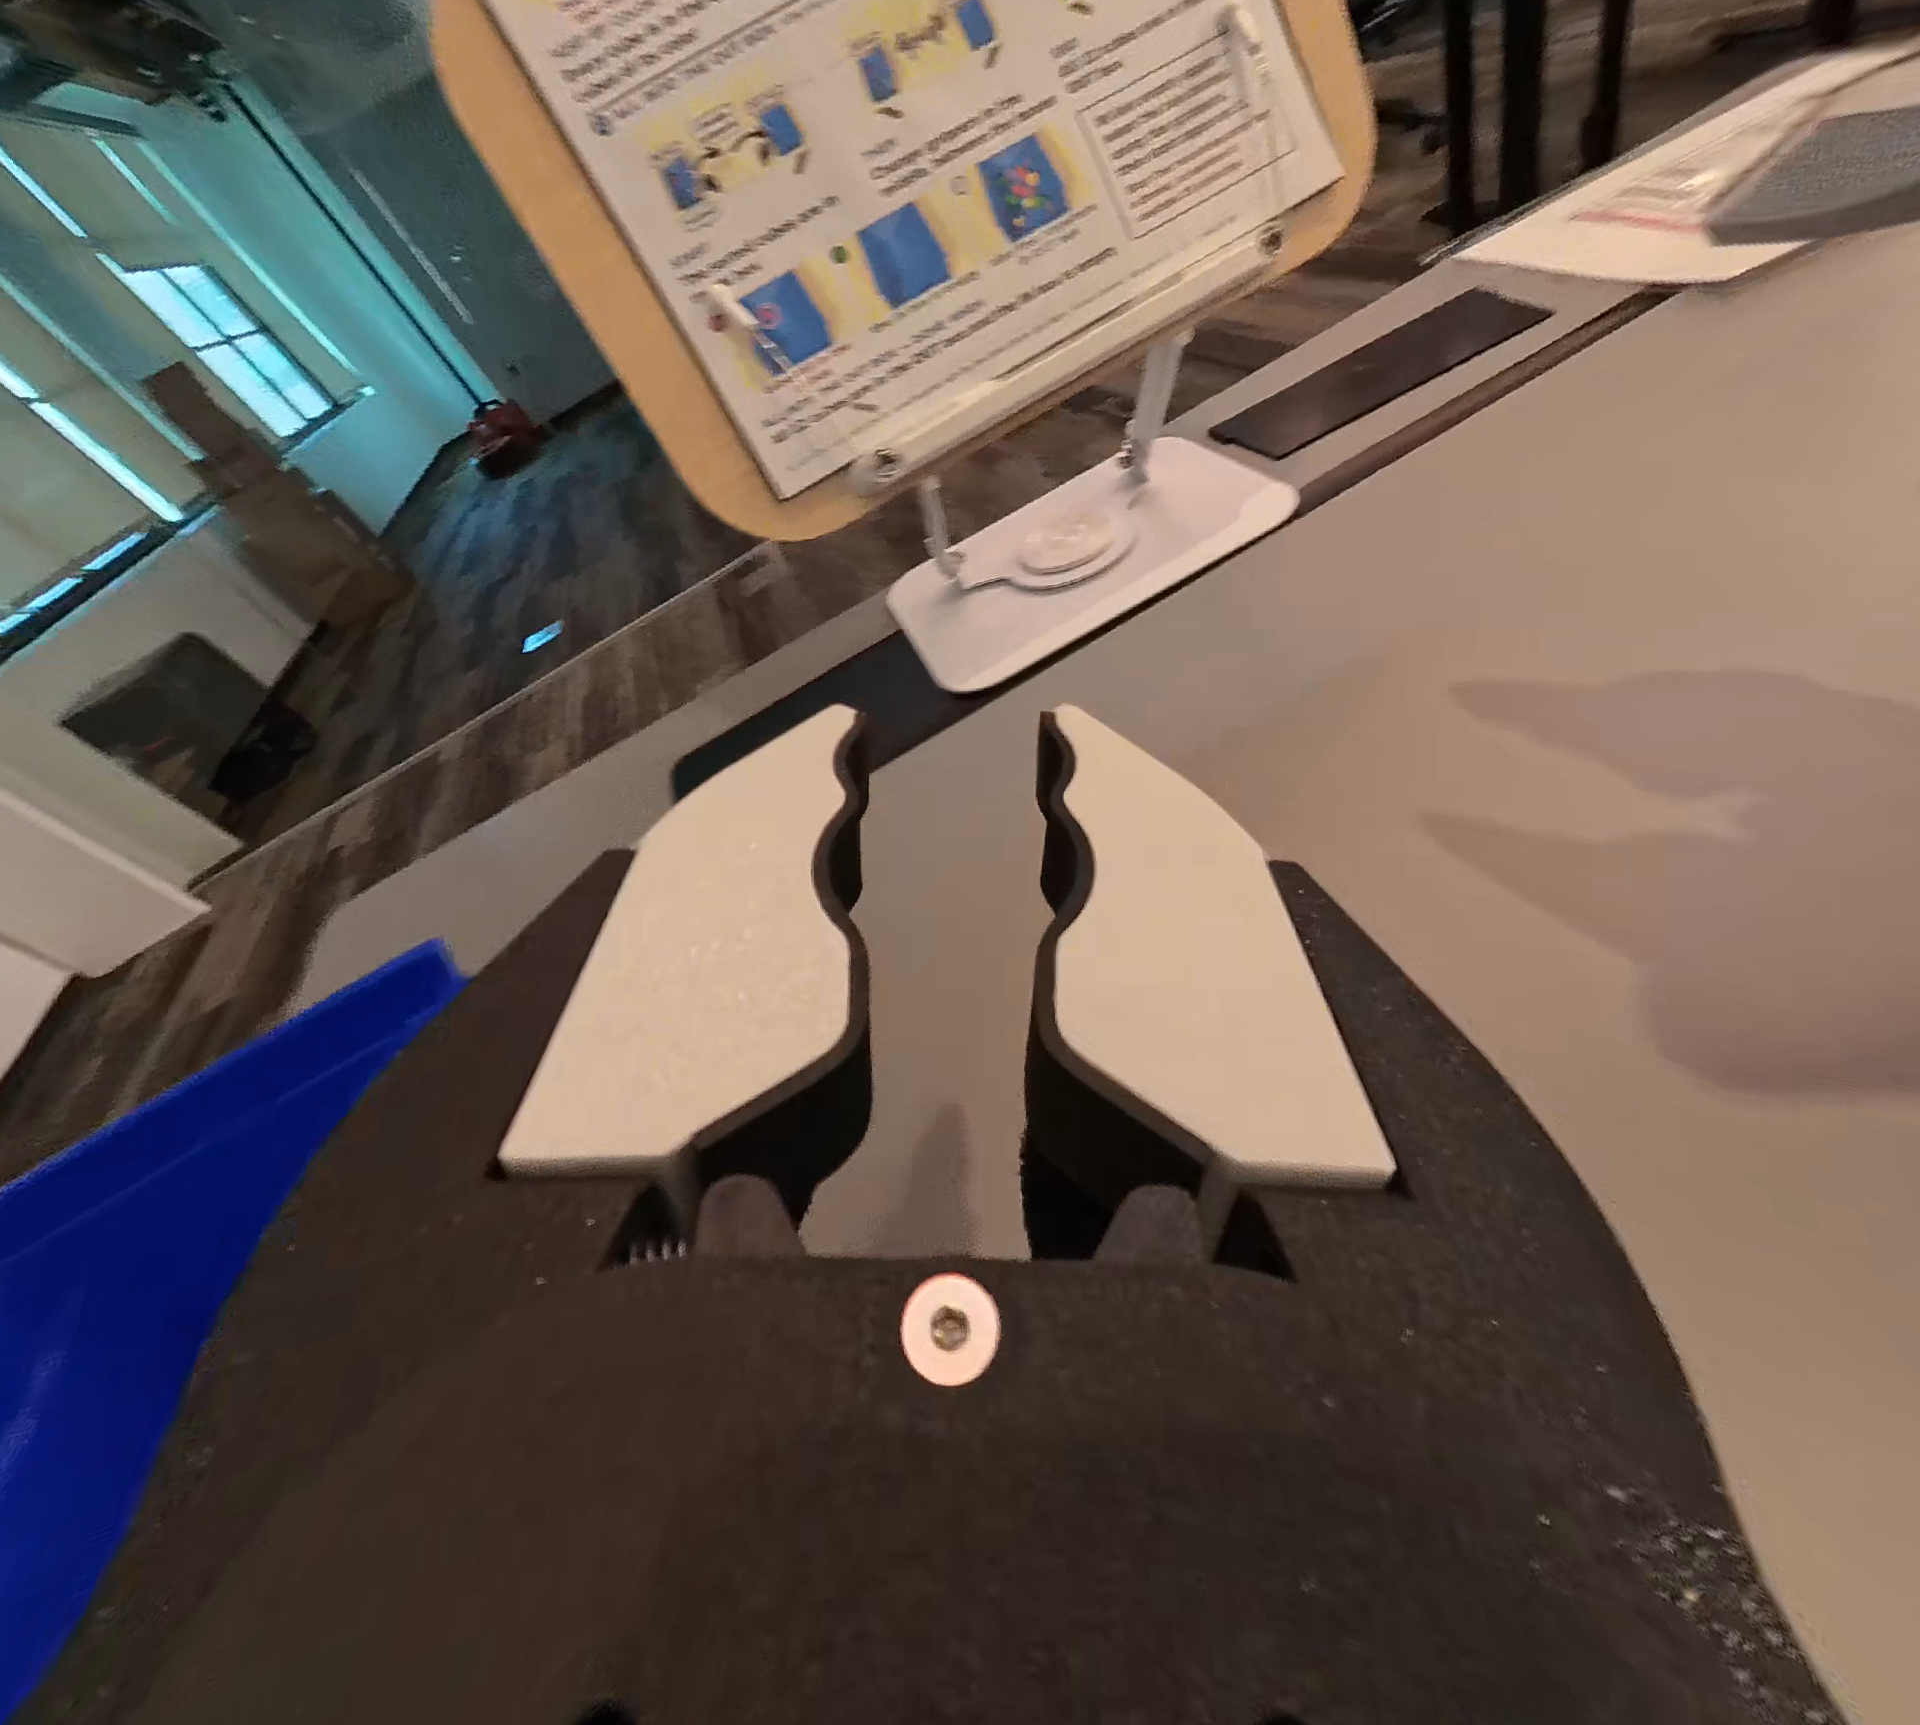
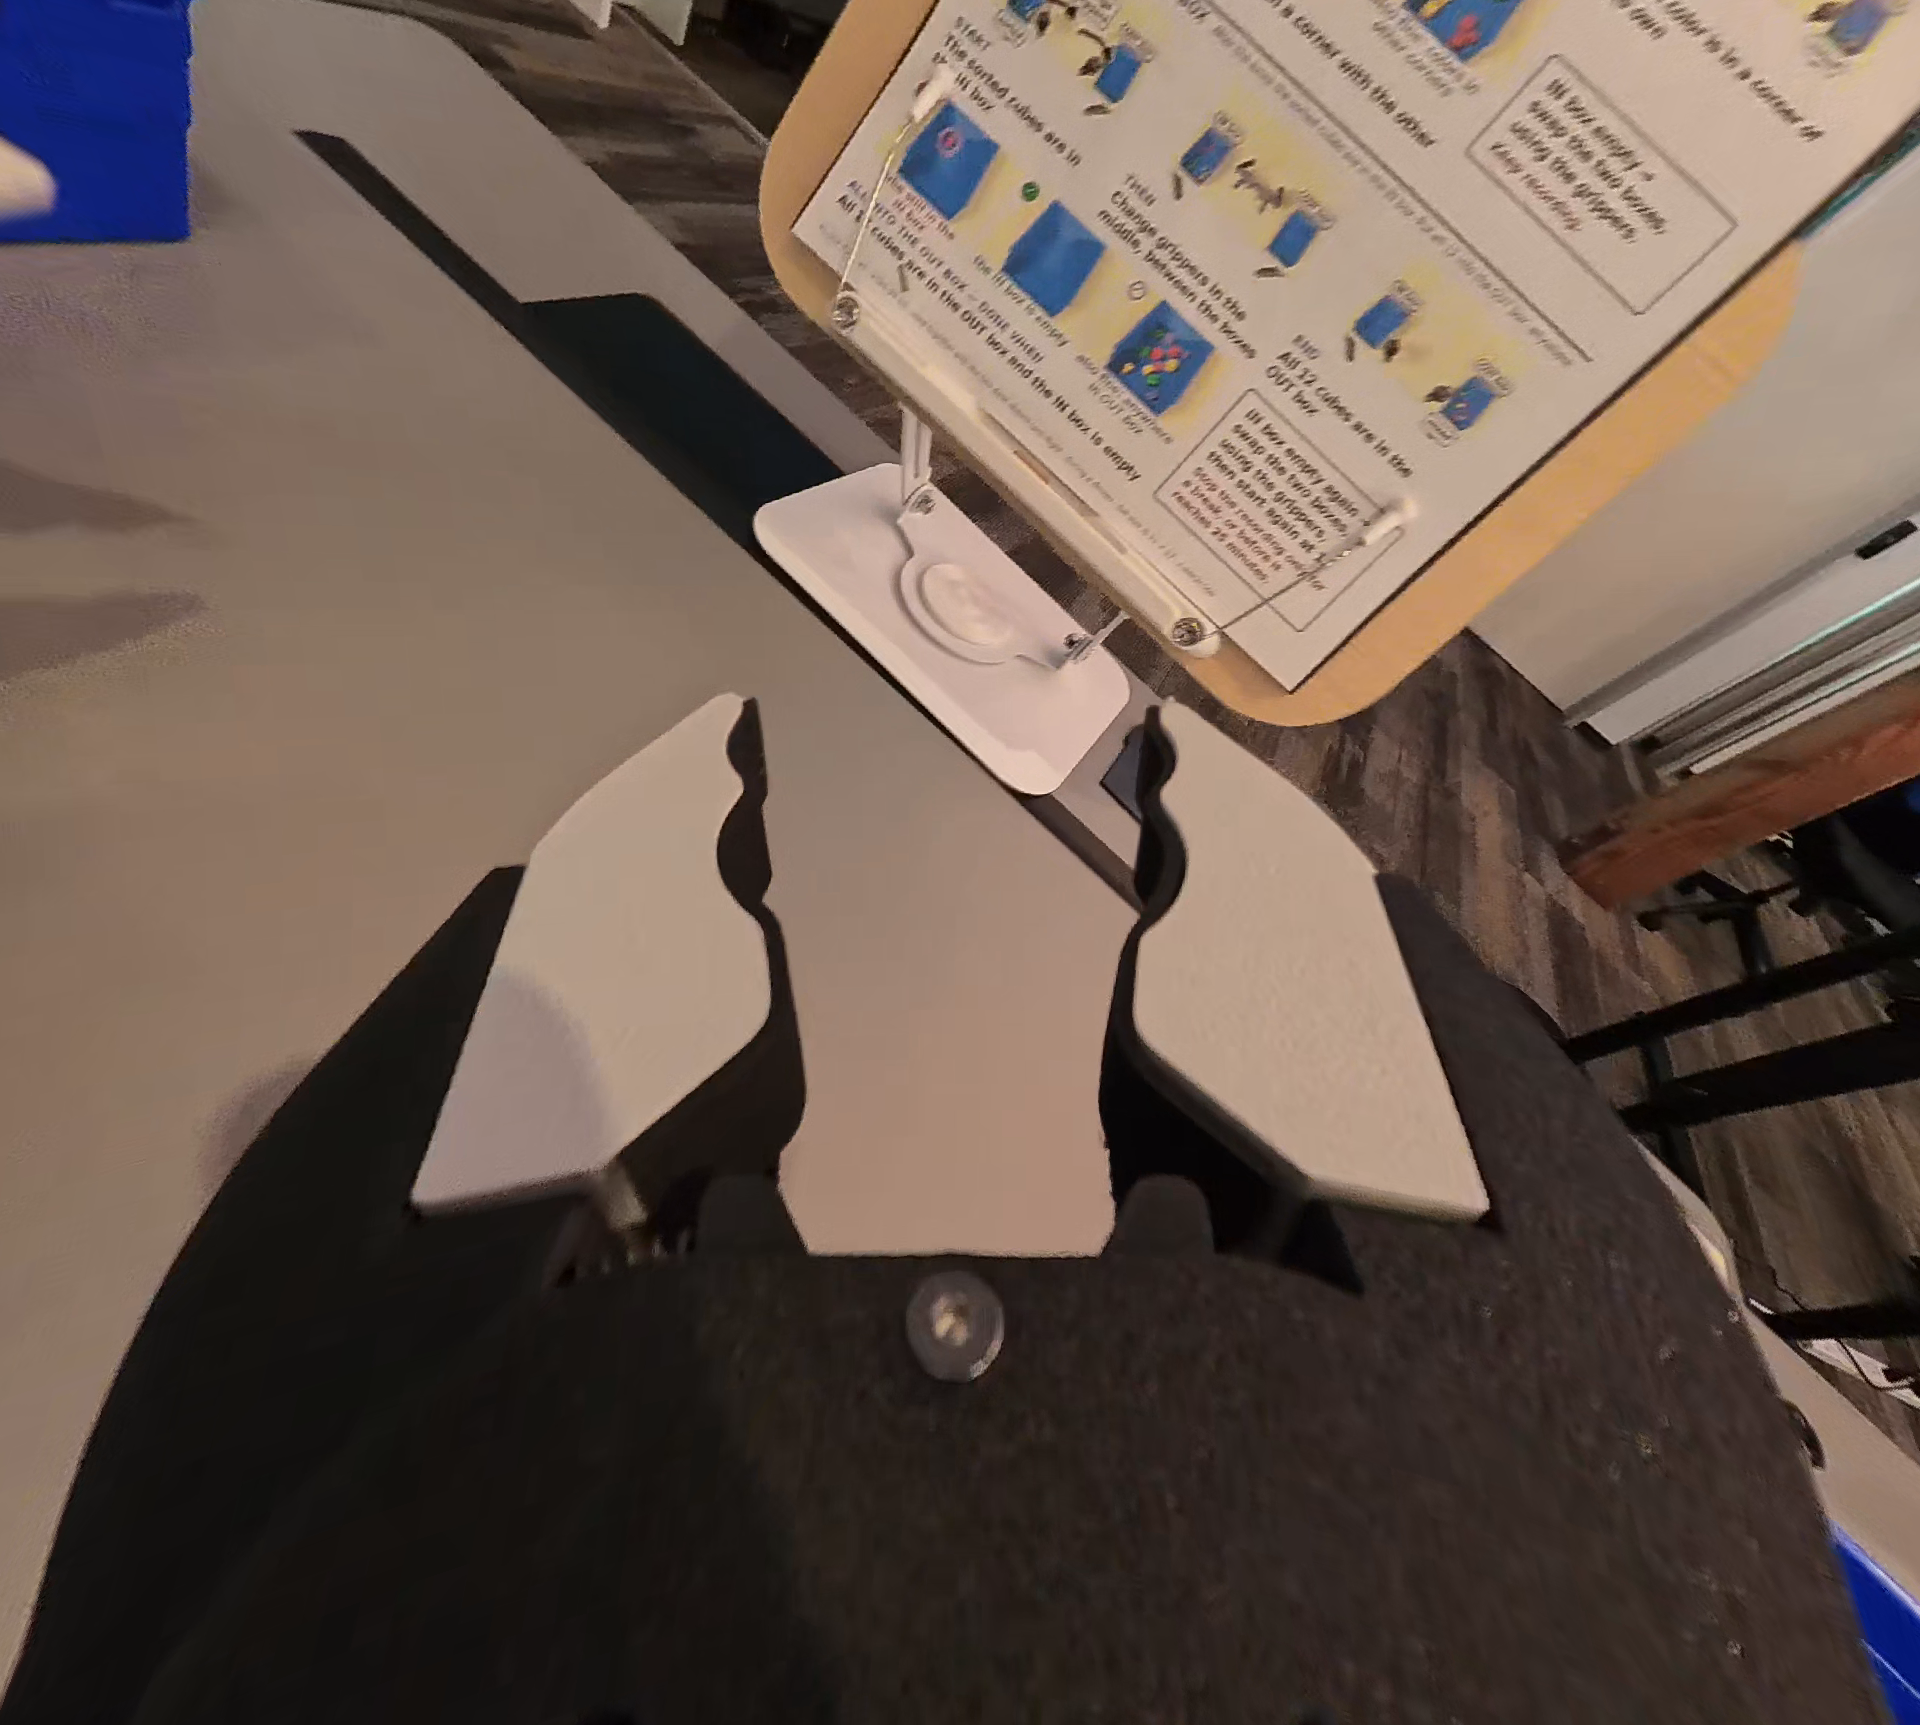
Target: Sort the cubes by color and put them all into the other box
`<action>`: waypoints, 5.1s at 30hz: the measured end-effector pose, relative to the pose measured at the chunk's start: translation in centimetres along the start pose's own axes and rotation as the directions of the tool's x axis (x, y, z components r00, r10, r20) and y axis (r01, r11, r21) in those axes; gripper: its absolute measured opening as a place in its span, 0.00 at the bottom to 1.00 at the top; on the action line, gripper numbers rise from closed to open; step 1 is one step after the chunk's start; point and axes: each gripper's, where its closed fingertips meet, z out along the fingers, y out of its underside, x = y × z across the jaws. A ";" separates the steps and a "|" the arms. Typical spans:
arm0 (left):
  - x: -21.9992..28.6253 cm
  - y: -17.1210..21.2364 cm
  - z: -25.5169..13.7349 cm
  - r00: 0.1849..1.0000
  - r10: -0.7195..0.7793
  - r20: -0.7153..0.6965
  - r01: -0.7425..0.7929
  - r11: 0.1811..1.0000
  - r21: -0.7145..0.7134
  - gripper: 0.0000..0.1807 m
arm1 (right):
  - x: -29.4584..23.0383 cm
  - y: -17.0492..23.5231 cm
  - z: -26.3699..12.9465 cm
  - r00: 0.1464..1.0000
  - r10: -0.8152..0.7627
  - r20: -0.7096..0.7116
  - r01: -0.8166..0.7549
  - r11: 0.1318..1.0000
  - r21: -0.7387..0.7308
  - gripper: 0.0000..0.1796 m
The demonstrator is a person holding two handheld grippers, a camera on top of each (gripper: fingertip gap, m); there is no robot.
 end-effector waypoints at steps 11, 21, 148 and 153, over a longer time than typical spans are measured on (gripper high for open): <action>-22.0 9.1 -6.0 0.987 0.042 0.153 0.031 0.894 -0.446 0.19 | -1.1 1.2 1.0 0.998 -0.028 0.063 0.032 0.997 -0.064 0.38; -26.8 23.9 -5.0 0.832 -0.283 0.477 0.554 0.451 -0.700 0.20 | -1.7 2.9 1.9 0.994 -0.075 0.085 0.086 0.988 -0.127 0.38; 12.9 7.3 5.0 0.955 0.126 -0.267 -0.167 0.976 -0.136 0.24 | 26.9 32.7 -19.6 0.792 0.367 -0.488 -0.602 0.606 -0.520 0.13; 13.3 7.9 5.0 0.950 0.144 -0.278 -0.192 0.970 -0.151 0.24 | 25.2 36.3 -19.6 0.782 0.412 -0.468 -0.624 0.505 -0.596 0.13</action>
